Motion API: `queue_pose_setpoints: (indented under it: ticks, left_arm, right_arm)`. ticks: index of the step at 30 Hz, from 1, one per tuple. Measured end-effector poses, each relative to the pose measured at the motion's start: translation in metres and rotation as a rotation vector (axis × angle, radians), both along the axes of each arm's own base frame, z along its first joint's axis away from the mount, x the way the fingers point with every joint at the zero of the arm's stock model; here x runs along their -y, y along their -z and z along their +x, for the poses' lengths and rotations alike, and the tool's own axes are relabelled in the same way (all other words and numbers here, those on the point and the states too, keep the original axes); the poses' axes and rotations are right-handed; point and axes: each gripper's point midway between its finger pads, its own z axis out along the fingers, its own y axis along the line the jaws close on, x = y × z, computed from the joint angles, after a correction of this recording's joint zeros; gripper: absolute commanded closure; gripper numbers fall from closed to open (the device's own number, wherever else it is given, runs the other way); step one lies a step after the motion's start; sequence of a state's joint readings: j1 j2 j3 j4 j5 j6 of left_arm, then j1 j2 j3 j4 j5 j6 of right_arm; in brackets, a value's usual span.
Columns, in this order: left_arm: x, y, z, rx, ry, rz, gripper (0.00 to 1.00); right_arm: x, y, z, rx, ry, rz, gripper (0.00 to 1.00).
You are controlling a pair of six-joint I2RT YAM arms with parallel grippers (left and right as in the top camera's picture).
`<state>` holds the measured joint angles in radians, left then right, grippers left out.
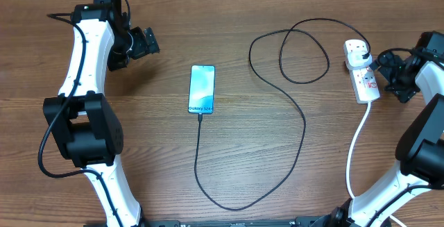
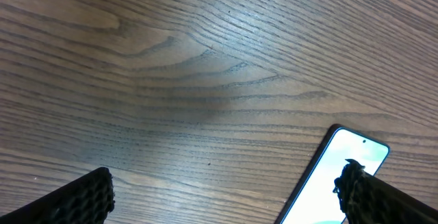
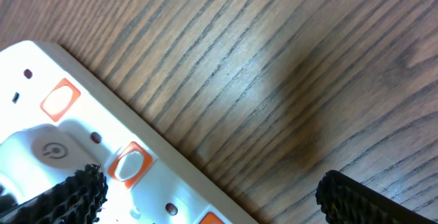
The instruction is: Plug charger to phone and switch on socket
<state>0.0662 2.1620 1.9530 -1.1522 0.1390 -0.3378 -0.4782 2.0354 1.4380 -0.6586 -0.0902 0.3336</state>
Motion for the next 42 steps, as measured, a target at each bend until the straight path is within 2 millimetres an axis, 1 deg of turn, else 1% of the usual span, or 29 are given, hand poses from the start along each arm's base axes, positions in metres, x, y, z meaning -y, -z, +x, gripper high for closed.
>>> queue_pose_setpoints:
  ticks: [9,15,22,26,31,42]
  left_arm:
    - [0.0,0.0,0.0,0.0,0.0,0.0,0.0]
    - [0.0,0.0,0.0,0.0,0.0,0.0,0.0]
    - [0.0,0.0,0.0,0.0,0.0,0.0,0.0]
    - [0.0,0.0,0.0,0.0,0.0,0.0,0.0]
    - [0.0,0.0,0.0,0.0,0.0,0.0,0.0]
    - [0.0,0.0,0.0,0.0,0.0,0.0,0.0]
  right_arm:
    - [0.0,-0.002,0.002,0.009,-0.009,-0.006,0.0]
    - [0.005,-0.004,0.008,0.035,-0.008,-0.028,0.0]
    - [0.004,-0.002,0.007,0.031,-0.01,-0.027,0.0]
    - [0.004,0.003,0.006,0.021,-0.009,-0.022,0.0]
    - [0.002,0.015,0.002,-0.007,-0.007,-0.003,0.0]
    - [0.001,0.016,0.0,-0.015,-0.001,0.002,0.0]
